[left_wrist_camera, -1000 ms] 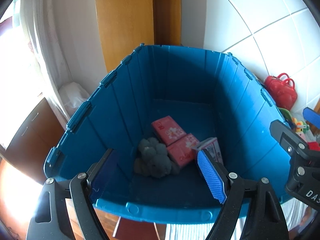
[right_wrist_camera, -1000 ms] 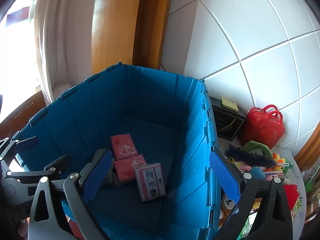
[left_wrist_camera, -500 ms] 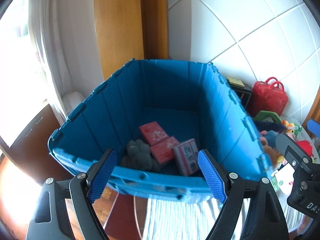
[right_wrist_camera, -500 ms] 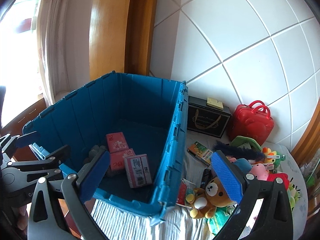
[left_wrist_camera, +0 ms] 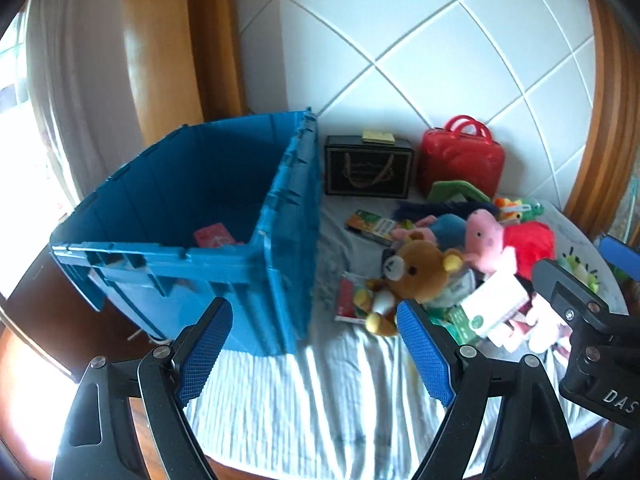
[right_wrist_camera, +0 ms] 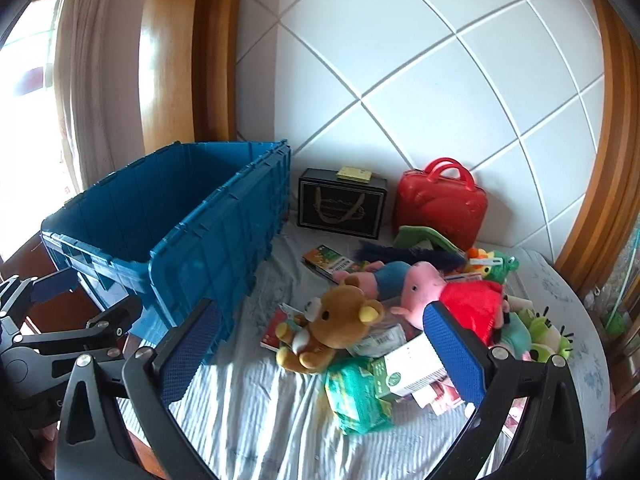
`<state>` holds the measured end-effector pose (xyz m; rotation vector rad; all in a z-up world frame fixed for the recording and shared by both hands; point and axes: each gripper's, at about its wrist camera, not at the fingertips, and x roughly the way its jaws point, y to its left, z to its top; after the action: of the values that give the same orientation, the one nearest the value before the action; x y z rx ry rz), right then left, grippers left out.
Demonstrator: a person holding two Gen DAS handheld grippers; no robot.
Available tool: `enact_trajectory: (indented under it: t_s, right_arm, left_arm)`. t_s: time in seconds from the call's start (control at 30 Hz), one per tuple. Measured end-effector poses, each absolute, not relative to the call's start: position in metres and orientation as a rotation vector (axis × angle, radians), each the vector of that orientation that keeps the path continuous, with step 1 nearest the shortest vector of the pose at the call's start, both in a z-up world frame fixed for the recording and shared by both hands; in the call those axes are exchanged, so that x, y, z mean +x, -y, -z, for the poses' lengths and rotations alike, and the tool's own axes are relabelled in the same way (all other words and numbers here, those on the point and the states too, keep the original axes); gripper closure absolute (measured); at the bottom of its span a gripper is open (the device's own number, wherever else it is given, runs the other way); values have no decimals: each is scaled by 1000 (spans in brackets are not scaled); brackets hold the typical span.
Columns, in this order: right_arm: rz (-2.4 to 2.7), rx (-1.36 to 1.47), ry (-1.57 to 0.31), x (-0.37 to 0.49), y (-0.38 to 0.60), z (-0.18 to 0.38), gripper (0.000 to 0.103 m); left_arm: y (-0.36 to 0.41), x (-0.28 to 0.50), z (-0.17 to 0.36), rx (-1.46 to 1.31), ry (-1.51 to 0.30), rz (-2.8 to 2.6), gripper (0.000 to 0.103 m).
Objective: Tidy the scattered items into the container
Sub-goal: 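Withdraw both tools from the crate back toward the bed, then grasp the green wipes pack with the left tool while the right grasps the white-pink ointment box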
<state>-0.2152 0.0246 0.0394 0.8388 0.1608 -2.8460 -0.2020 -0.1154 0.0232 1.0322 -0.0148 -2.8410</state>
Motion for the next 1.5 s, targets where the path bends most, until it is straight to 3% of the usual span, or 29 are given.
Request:
enact_trajectory:
  t_s: [0.47,0.9,1.13,1.5]
  right_arm:
    - [2984,1091,33,-208,-192,22,0]
    - [3078,1423,230,-213,-323,109,0]
    - [3040,1595,325,-205,-370,158,0]
    - [2853,1738,314,-241,-443,221,0]
  left_arm:
    - [-20,-231,23,1144,159,2965,18]
    - [-58,-284,121,1462,191,2912,22]
    - [-79,-288,161,1543,162,2826,23]
    - [-73,-280,221,1599,-5,2521,23]
